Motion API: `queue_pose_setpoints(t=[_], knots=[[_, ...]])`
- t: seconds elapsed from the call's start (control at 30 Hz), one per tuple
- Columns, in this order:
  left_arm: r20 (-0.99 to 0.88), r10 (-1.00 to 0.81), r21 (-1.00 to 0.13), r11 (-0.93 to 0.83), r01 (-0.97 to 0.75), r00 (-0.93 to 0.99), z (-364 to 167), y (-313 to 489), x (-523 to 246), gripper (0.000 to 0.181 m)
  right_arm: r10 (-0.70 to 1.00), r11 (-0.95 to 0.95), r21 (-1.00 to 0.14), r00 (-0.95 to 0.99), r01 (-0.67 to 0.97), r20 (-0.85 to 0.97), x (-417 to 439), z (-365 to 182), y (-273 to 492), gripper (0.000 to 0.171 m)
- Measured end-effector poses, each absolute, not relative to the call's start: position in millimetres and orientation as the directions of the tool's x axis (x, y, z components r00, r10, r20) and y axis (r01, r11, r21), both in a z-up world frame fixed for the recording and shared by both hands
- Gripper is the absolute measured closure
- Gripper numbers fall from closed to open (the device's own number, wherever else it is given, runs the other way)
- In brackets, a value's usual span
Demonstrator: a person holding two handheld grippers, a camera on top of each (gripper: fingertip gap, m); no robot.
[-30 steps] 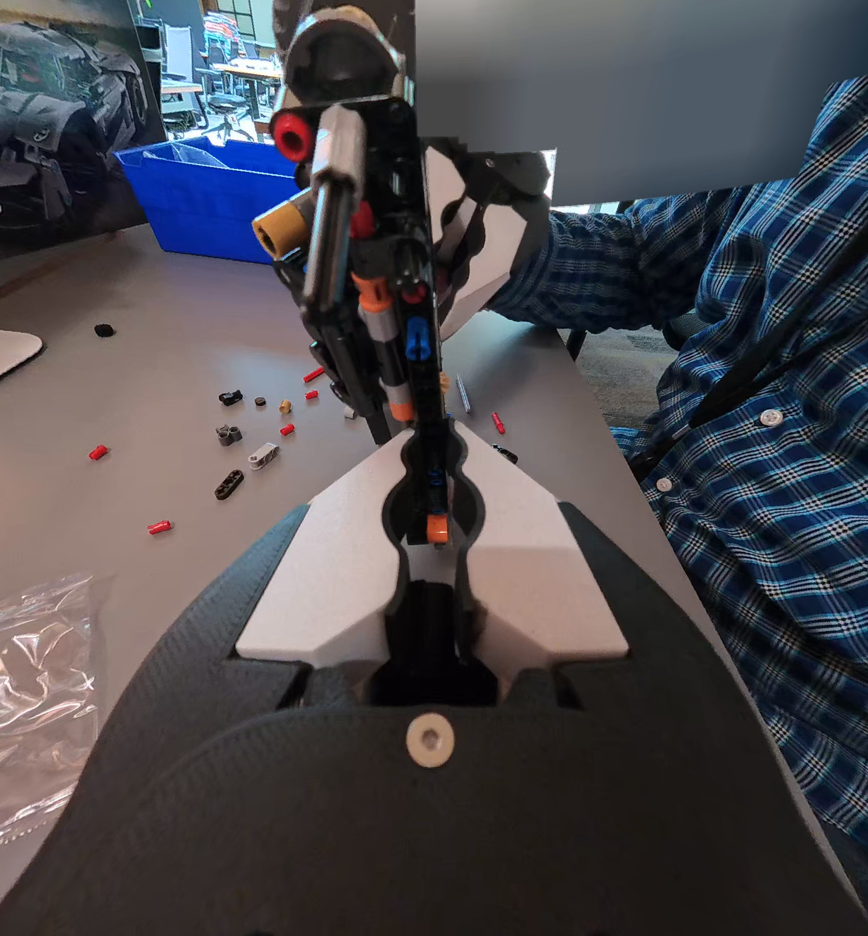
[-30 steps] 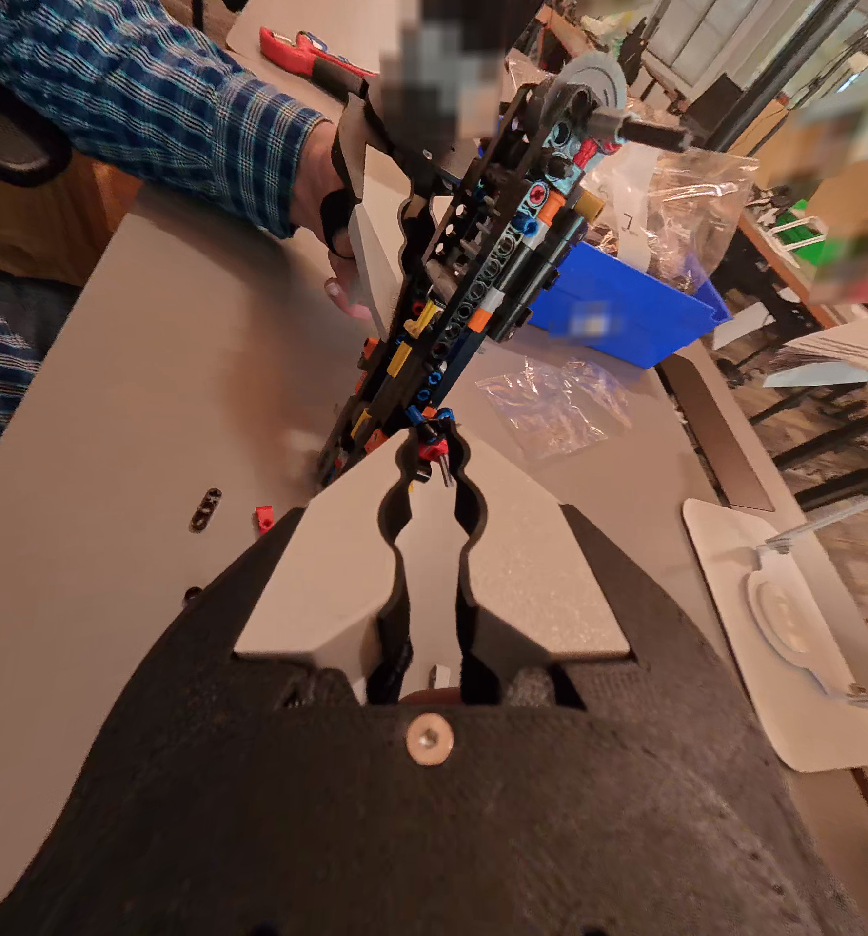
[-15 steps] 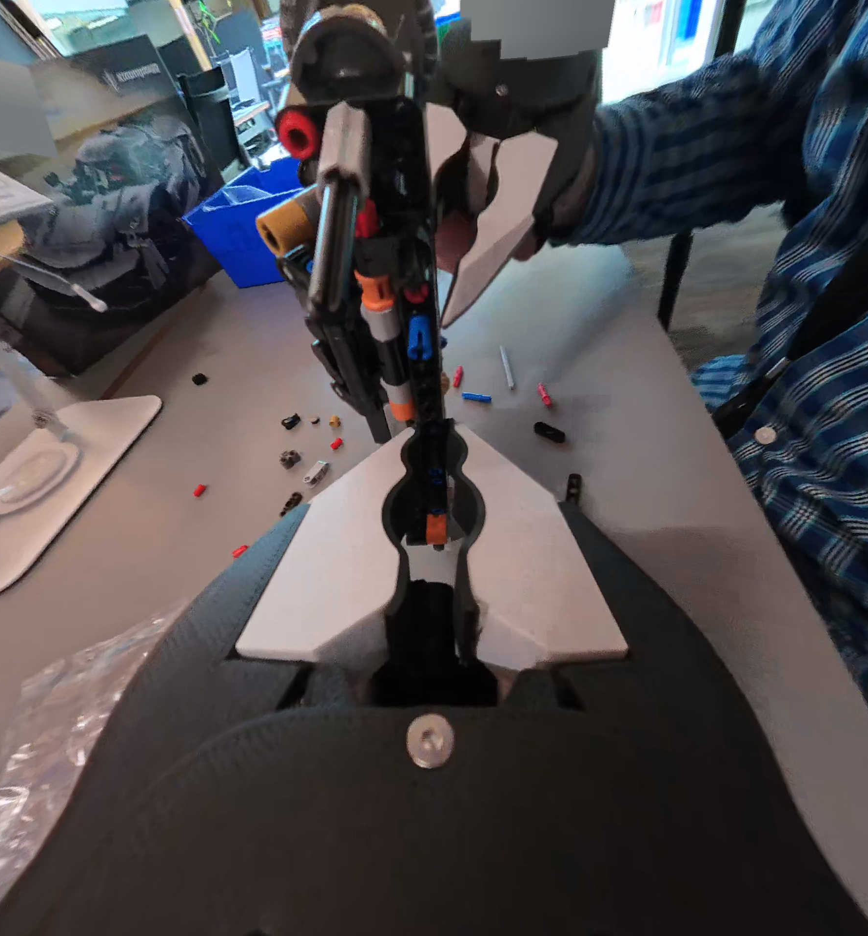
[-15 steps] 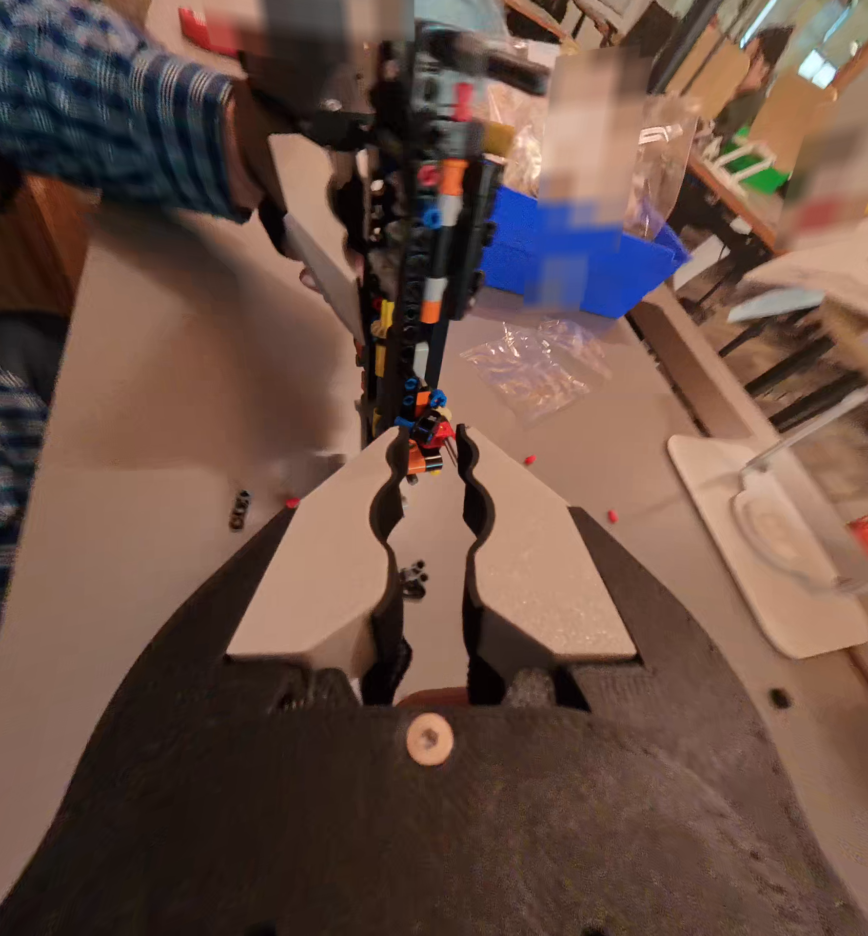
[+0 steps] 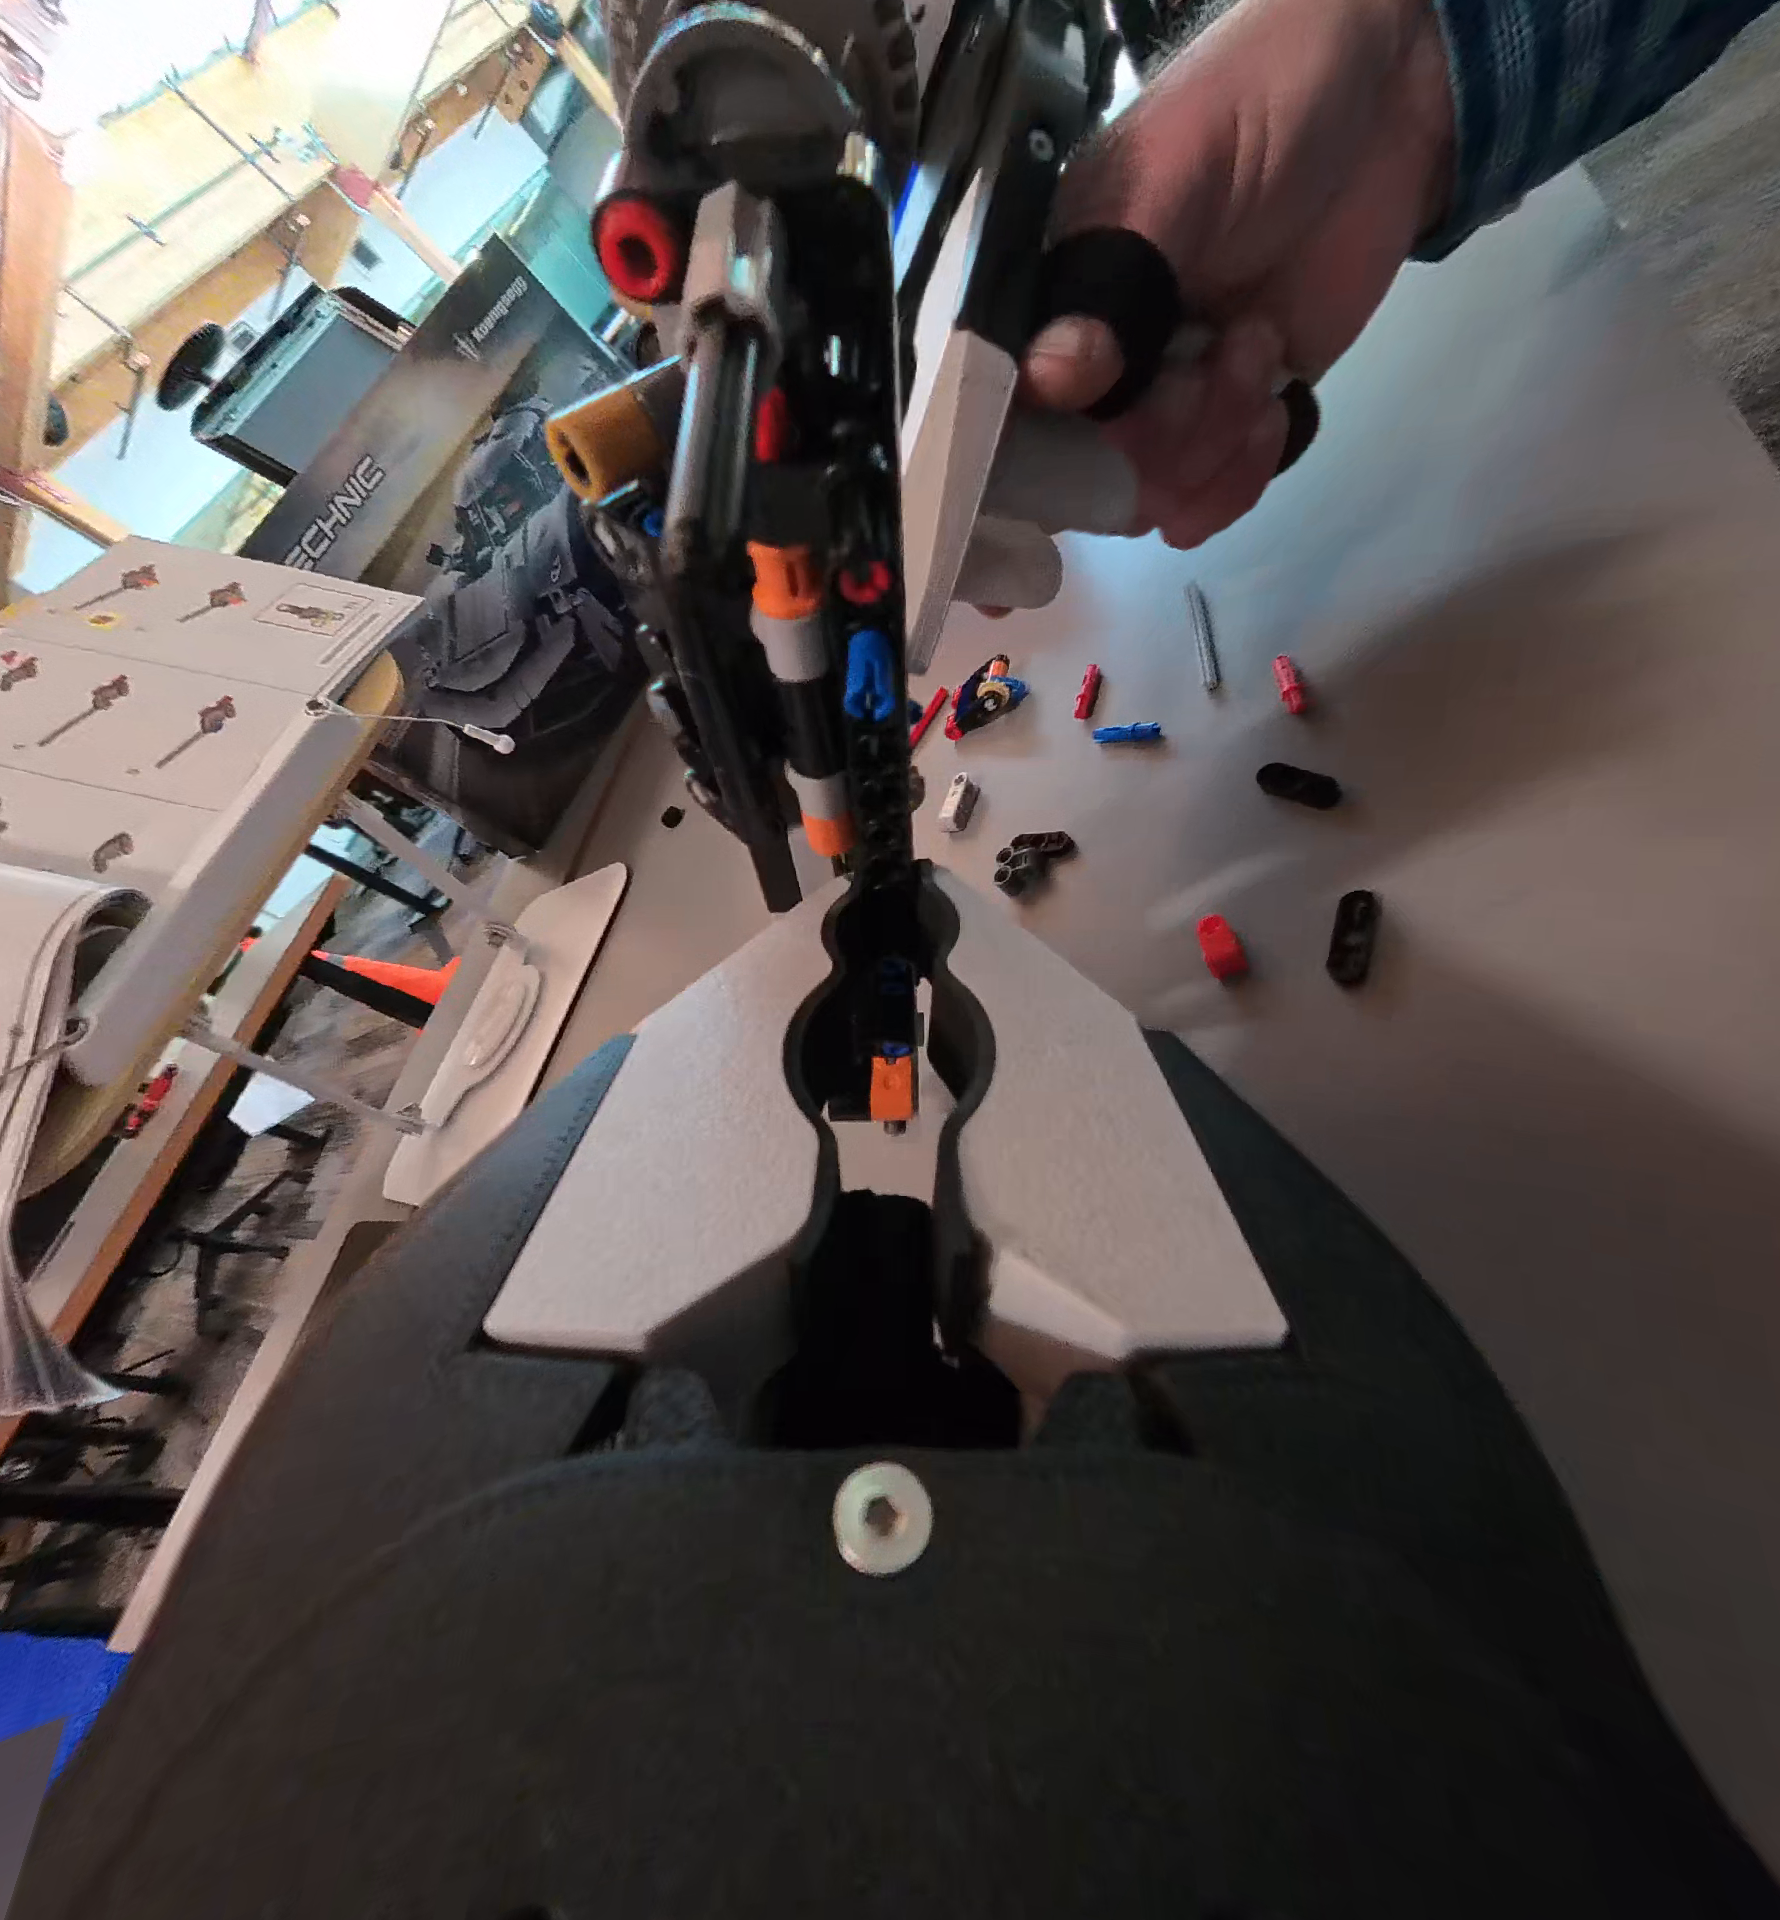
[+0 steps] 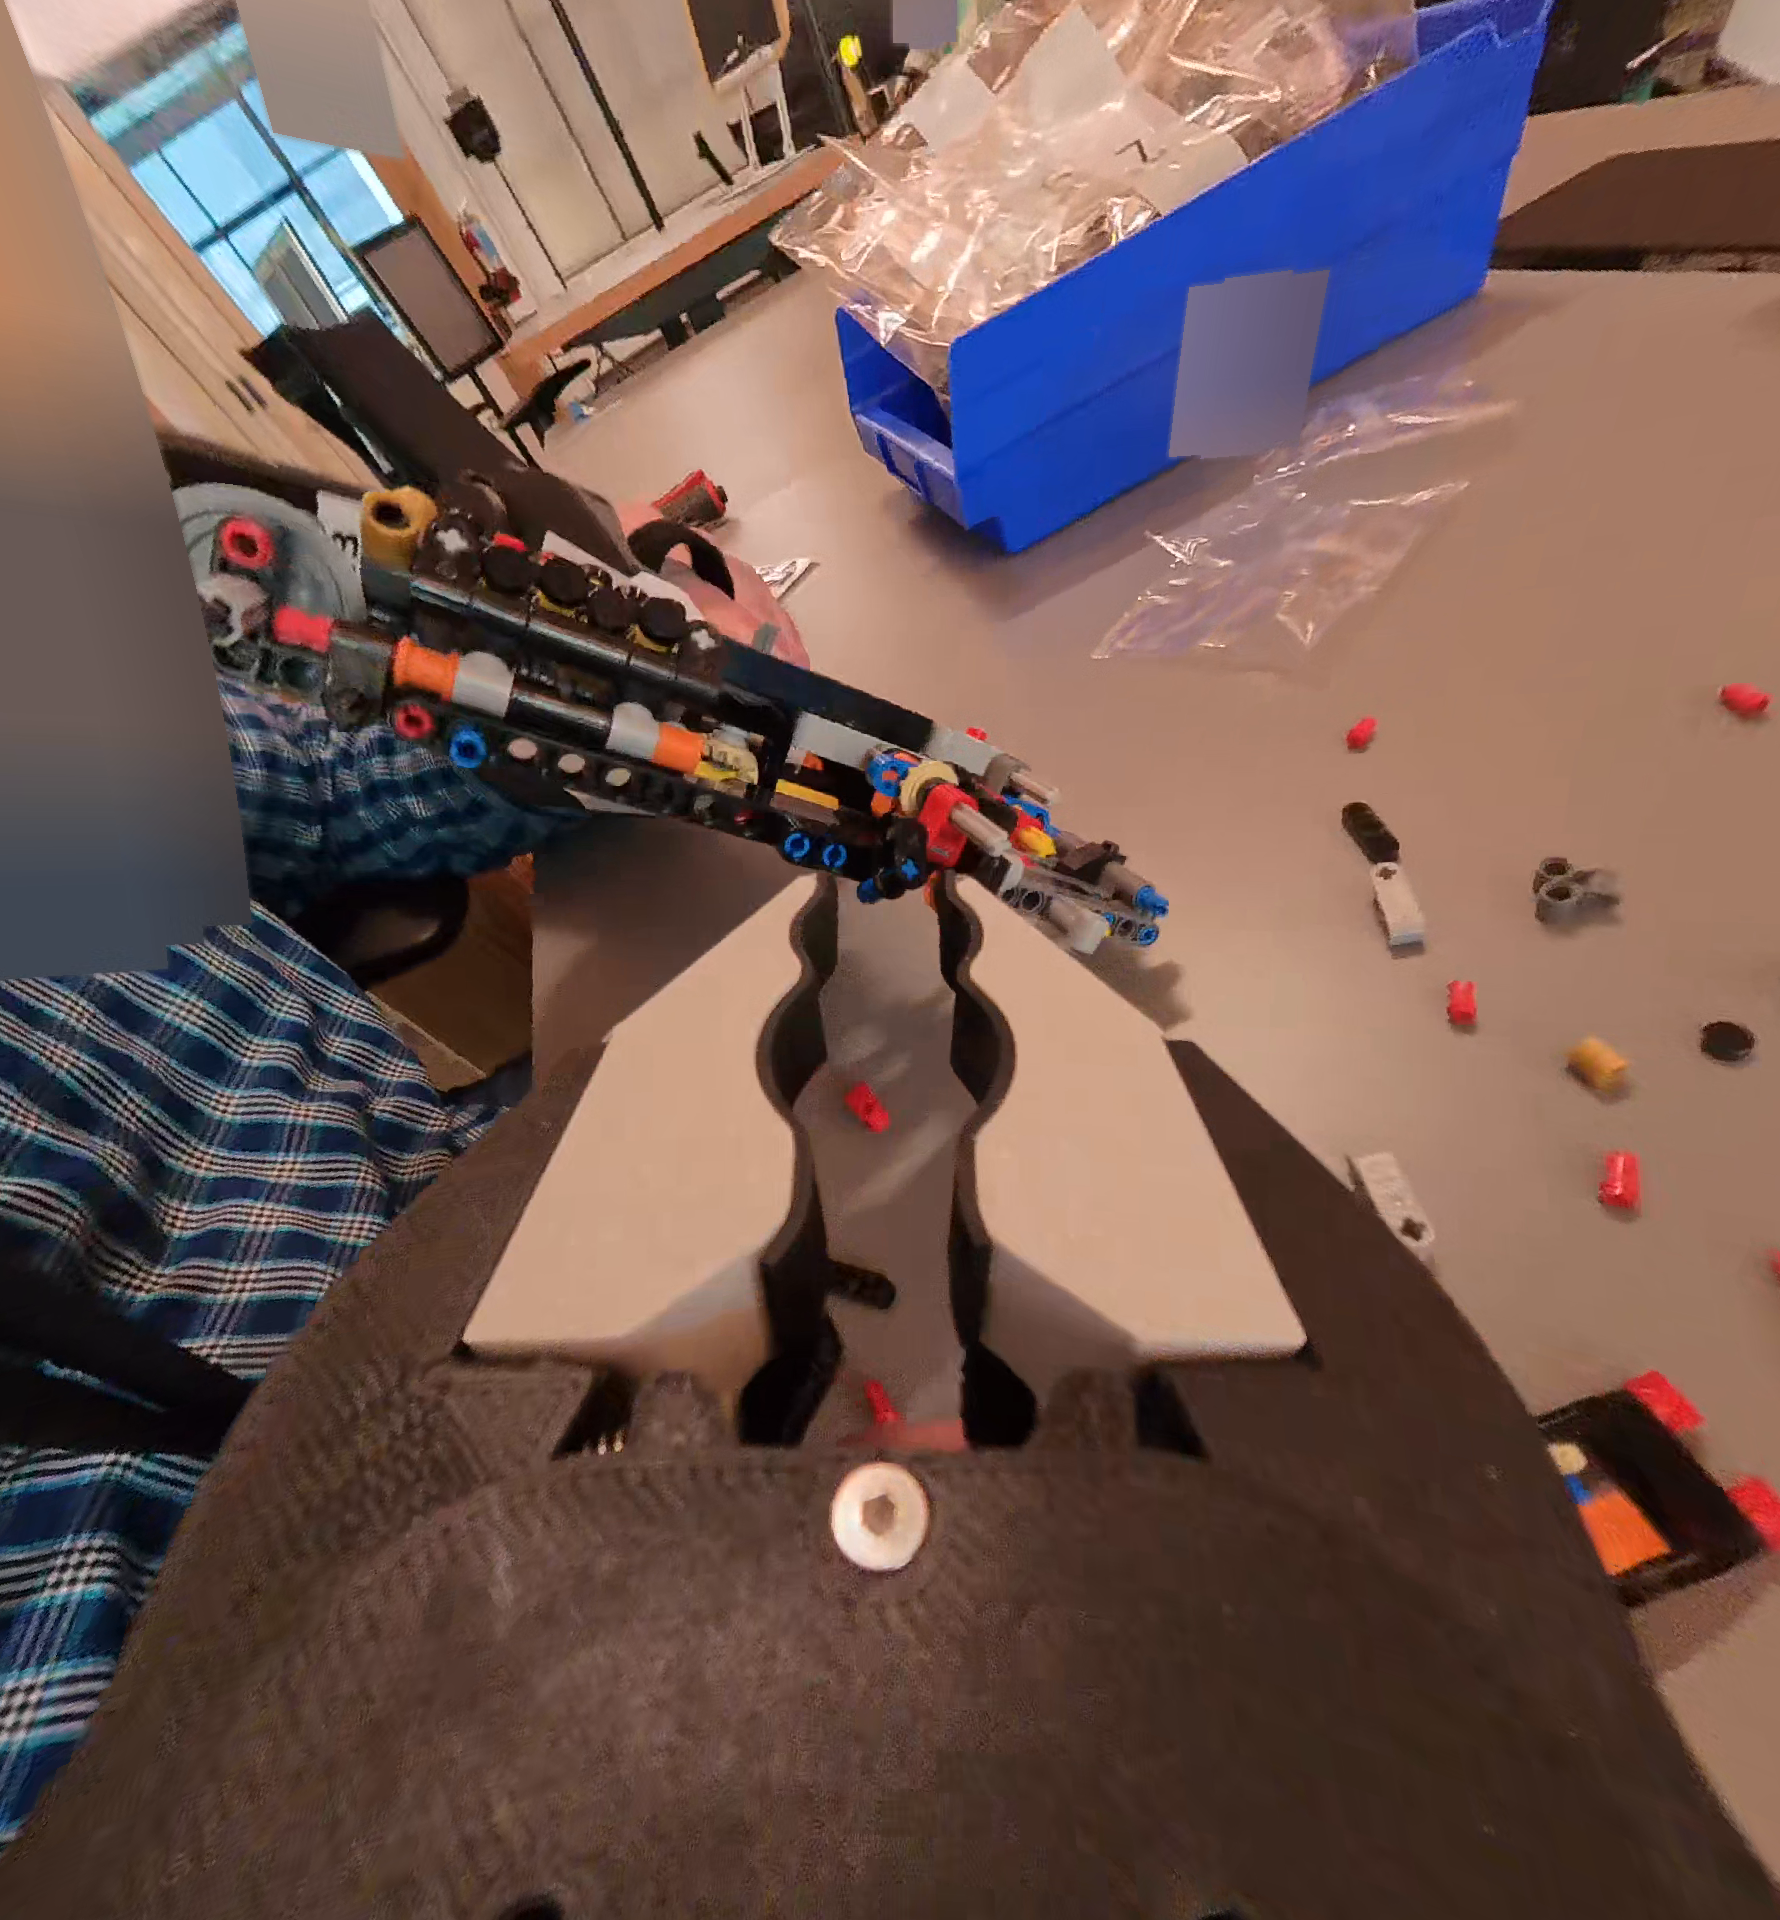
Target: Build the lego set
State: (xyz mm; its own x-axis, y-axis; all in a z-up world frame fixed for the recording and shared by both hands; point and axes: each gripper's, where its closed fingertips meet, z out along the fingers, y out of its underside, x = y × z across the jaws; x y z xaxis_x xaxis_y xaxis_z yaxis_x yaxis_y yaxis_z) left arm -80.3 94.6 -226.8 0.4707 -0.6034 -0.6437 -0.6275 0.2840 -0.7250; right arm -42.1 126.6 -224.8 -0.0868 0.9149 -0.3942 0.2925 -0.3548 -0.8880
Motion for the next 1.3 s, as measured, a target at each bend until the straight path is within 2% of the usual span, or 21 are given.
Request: queue_pose_setpoints(t=[0.23,0.43,0.53,0.6,0.67,0.87,0.97,1.07,1.3], knots=[[-0.712,-0.525,-0.675,0.327,-0.661,0.467,-225,99,-78,0.174,0.837,-0.507,-0.832,-0.103,0.226,-0.538,-44,-223,131,0.167],[-0.754,-0.485,-0.634,0.36,-0.685,0.443,-226,99,-77,0.174,0.759,-0.601,-0.776,-0.17,0.19,-0.629,-44,-220,132,0.167],[-0.777,-0.475,-0.603,0.375,-0.704,0.413,-229,98,-75,0.175,0.741,-0.62,-0.766,-0.193,0.17,-0.643,-43,-218,135,0.162],[-0.79,-0.461,-0.588,0.38,-0.714,0.405,-230,99,-75,0.175,0.747,-0.61,-0.771,-0.194,0.182,-0.636,-43,-220,136,0.167],[-0.777,-0.476,-0.603,0.374,-0.705,0.412,-231,99,-74,0.176,0.749,-0.603,-0.775,-0.2,0.192,-0.632,-43,-221,136,0.166],[-0.82,-0.448,-0.541,0.397,-0.742,0.358,-236,99,-73,0.175,0.768,-0.549,-0.795,-0.219,0.259,-0.602,-41,-225,133,0.166],[-0.84,-0.432,-0.505,0.4,-0.765,0.329,-240,100,-73,0.175,0.796,-0.482,-0.823,-0.243,0.299,-0.554,-38,-223,132,0.167],[-0.848,-0.429,-0.487,0.403,-0.775,0.309,-243,101,-73,0.175,0.882,-0.315,-0.874,-0.226,0.369,-0.413,-40,-232,129,0.167],[-0.877,-0.402,-0.42,0.38,-0.824,0.262,-250,102,-89,0.175,0.858,-0.393,-0.86,-0.207,0.325,-0.47,-34,-227,143,0.167]])
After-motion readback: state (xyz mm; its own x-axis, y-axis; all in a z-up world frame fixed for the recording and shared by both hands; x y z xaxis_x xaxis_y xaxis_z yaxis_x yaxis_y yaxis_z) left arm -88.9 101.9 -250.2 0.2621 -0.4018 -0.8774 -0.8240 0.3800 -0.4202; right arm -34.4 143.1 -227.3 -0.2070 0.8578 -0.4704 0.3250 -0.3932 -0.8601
